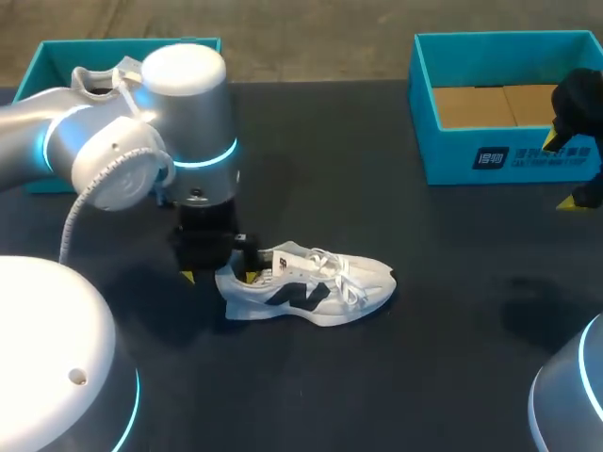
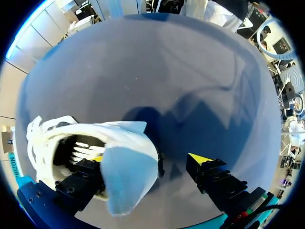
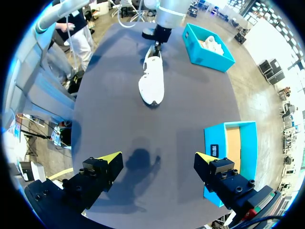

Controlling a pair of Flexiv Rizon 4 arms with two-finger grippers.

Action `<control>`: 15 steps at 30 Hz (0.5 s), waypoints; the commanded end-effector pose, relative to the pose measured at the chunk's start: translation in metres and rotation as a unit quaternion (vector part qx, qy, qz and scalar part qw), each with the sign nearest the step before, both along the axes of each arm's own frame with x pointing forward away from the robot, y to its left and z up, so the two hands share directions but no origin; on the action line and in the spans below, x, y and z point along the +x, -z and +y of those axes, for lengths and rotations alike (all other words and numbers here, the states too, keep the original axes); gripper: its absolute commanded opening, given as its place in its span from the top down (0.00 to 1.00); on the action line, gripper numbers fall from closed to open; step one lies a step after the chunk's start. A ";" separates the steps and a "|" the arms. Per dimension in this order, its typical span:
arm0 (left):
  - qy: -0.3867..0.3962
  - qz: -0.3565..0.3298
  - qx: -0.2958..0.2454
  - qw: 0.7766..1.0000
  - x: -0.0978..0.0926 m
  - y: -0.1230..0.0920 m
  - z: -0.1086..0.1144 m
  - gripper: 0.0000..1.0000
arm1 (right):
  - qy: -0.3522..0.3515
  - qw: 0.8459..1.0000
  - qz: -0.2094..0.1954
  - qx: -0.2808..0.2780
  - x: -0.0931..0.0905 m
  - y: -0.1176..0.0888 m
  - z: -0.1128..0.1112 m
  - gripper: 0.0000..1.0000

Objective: Take the shoe out of the shoebox, open the shoe tongue, remove and reinsert the insole, then place the shoe into the shoebox

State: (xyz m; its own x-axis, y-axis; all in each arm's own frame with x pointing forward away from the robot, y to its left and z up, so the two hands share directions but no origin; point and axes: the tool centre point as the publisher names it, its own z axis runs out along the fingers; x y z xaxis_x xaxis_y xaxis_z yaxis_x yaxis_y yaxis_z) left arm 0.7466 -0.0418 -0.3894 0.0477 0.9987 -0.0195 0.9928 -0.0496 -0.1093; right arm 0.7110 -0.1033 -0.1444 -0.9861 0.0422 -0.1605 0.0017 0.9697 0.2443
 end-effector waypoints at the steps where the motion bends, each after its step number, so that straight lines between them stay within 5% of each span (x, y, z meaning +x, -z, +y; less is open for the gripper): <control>1: 0.002 -0.009 -0.010 1.000 -0.007 -0.017 0.009 0.00 | 0.000 1.000 0.002 -0.002 0.002 0.000 0.001 0.00; 15: -0.004 -0.007 -0.049 0.999 -0.006 -0.051 0.010 0.00 | 0.000 1.000 0.002 -0.002 0.002 0.000 0.001 0.00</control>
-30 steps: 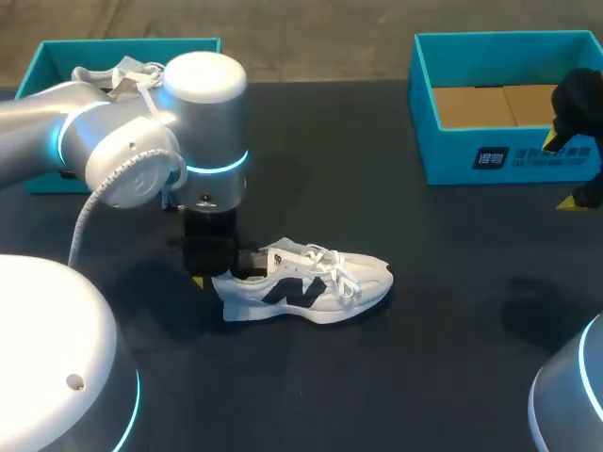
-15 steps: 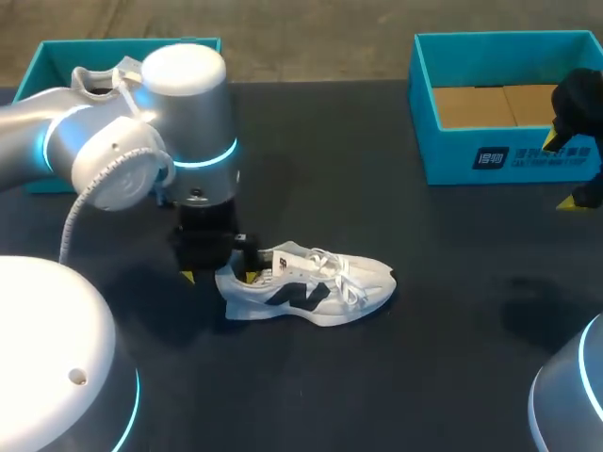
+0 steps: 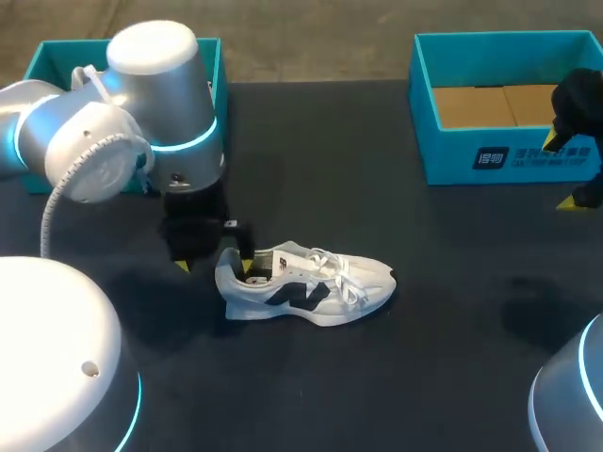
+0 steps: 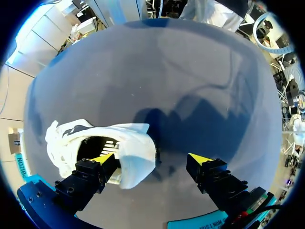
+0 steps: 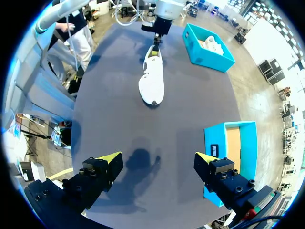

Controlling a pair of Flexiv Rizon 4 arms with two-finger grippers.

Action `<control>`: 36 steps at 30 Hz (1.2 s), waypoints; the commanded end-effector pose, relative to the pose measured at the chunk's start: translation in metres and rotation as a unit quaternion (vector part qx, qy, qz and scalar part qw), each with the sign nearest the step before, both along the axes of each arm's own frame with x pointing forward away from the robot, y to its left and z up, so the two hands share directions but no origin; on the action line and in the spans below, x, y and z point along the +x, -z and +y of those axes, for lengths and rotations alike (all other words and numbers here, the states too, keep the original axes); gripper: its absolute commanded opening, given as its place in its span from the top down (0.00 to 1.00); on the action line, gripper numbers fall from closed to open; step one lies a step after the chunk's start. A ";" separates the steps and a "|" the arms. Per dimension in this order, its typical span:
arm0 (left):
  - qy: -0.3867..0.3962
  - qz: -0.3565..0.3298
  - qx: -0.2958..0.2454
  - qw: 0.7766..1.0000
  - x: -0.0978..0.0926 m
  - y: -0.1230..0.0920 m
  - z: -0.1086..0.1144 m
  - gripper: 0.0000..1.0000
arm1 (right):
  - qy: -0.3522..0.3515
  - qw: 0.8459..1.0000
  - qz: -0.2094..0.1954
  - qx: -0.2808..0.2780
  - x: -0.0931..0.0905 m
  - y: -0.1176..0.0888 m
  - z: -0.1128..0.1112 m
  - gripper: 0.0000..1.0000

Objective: Take the shoe out of the shoebox, open the shoe tongue, remove and reinsert the insole, then place the shoe into the shoebox

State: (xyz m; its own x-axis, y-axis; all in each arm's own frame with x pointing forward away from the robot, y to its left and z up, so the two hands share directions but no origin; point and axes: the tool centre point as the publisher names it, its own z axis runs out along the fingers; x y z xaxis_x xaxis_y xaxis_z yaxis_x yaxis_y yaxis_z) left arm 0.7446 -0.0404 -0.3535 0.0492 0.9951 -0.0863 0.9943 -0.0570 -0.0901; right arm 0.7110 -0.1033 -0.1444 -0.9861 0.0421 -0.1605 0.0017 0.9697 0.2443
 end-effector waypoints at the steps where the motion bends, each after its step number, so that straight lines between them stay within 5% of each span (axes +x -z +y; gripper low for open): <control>1: -0.008 0.009 -0.023 1.000 -0.002 -0.019 0.009 0.00 | 0.000 1.000 0.002 -0.002 0.002 0.000 0.001 0.00; 15: -0.016 0.020 -0.091 0.996 0.012 -0.055 0.000 0.00 | 0.000 1.000 0.002 -0.002 0.002 0.000 0.001 0.00; 19: 0.008 0.061 -0.158 0.986 0.013 -0.066 0.005 0.00 | 0.000 1.000 0.002 -0.002 0.002 0.000 0.001 0.00; 36: 0.008 0.061 -0.158 0.986 0.013 -0.066 0.005 0.00 | 0.000 1.000 0.002 -0.002 0.002 0.000 0.001 0.00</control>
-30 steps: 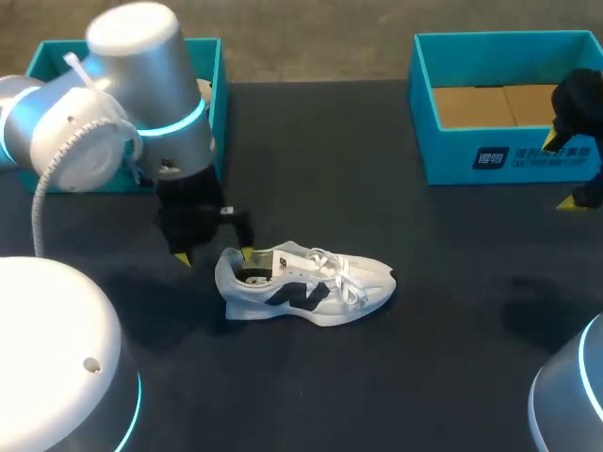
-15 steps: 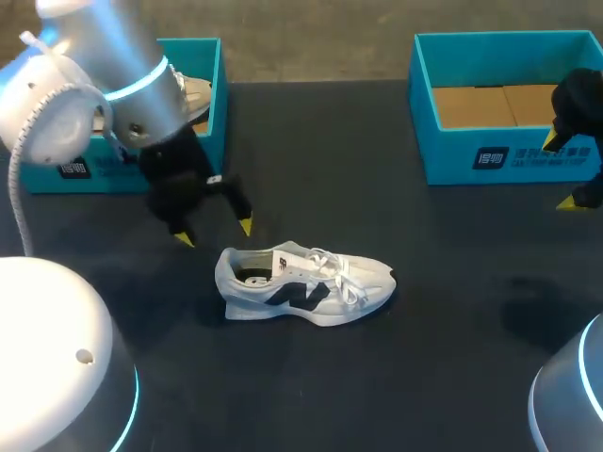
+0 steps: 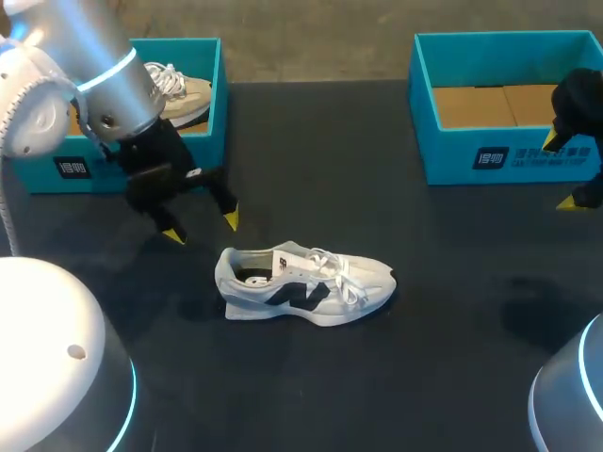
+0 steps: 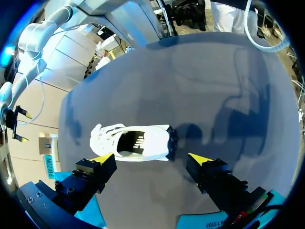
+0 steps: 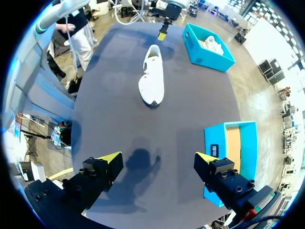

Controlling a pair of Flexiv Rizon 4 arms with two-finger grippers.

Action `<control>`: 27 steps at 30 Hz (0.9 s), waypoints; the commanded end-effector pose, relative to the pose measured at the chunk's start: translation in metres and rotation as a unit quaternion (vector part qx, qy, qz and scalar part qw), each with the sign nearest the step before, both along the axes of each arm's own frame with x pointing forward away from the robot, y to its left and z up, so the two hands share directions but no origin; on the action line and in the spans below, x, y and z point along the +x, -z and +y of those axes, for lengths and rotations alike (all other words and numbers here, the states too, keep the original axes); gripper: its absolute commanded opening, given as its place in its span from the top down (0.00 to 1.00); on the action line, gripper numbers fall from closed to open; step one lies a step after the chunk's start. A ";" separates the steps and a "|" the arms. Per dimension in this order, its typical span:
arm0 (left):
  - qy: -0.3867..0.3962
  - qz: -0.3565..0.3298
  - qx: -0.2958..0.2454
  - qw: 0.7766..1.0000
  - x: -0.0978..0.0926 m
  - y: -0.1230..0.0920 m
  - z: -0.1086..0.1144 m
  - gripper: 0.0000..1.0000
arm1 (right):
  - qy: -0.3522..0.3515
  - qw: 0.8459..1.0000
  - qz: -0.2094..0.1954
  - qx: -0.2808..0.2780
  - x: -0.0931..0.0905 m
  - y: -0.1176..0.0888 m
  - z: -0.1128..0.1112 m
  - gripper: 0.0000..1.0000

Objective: Take the shoe out of the shoebox, open the shoe tongue, remove and reinsert the insole, then place the shoe into the shoebox

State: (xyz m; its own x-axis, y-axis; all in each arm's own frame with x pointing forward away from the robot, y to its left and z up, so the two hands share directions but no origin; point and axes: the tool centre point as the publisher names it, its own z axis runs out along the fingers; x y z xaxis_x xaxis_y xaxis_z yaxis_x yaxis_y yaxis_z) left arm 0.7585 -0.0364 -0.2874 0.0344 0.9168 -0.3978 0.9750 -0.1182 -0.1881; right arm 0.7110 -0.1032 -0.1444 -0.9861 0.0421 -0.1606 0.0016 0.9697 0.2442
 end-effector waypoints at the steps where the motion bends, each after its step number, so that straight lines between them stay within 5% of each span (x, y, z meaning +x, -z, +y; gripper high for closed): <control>1: 0.000 -0.002 0.000 1.000 -0.001 0.000 0.001 0.00 | 0.000 1.000 0.002 -0.002 0.002 0.000 0.001 0.00; 16: -0.133 0.121 0.011 0.984 0.003 -0.008 0.021 0.00 | 0.000 1.000 0.002 -0.002 0.002 0.000 0.001 0.00; 21: -0.225 0.200 0.045 0.953 0.002 -0.002 0.035 0.00 | 0.000 1.000 0.002 -0.002 0.002 0.000 0.001 0.00; 27: -0.334 0.272 0.027 0.902 0.003 0.003 0.045 0.00 | 0.000 1.000 0.002 -0.002 0.002 0.000 0.001 0.00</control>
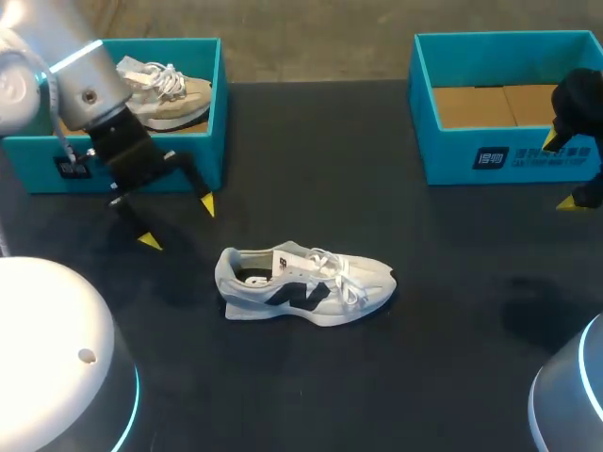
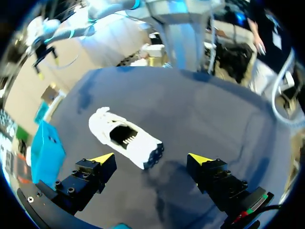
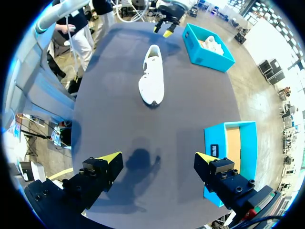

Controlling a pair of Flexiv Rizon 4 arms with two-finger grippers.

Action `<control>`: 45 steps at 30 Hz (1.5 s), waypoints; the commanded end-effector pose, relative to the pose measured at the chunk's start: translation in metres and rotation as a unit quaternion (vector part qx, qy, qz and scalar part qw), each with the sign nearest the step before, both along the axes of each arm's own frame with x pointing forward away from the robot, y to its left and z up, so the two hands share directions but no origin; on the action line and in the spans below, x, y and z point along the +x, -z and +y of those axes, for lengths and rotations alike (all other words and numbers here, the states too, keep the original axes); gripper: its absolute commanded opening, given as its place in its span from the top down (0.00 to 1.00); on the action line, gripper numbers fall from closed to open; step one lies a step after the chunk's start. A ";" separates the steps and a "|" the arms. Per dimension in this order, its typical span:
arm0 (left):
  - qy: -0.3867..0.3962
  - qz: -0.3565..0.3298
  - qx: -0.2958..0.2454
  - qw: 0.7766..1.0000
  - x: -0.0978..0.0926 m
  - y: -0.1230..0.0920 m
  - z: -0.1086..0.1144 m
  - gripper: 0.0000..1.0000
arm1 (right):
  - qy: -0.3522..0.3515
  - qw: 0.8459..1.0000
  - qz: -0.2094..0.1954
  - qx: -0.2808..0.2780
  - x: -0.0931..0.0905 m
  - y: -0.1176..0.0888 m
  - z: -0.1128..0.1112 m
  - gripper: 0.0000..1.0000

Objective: Take the shoe out of the shoebox, open the shoe tongue, remove and reinsert the insole, then place the shoe into the shoebox

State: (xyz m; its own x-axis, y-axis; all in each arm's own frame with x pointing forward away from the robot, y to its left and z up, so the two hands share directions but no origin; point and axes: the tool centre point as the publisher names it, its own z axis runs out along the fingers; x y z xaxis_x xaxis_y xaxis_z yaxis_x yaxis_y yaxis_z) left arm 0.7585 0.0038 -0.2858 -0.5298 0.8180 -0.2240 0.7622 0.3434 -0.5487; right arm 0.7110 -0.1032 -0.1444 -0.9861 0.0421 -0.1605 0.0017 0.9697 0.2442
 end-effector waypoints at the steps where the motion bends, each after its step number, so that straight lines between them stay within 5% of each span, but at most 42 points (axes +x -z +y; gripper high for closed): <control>1: -0.131 0.078 -0.012 0.988 0.002 0.005 0.007 0.00 | 0.000 1.000 0.002 -0.002 0.002 0.000 0.001 0.00; 16: -0.287 0.176 -0.120 0.934 -0.016 0.022 0.029 0.00 | 0.000 1.000 0.002 -0.002 0.002 0.000 0.001 0.00; 45: -0.313 0.170 -0.196 0.914 -0.049 0.073 0.064 0.00 | 0.000 1.000 0.002 -0.002 0.002 0.000 0.001 0.00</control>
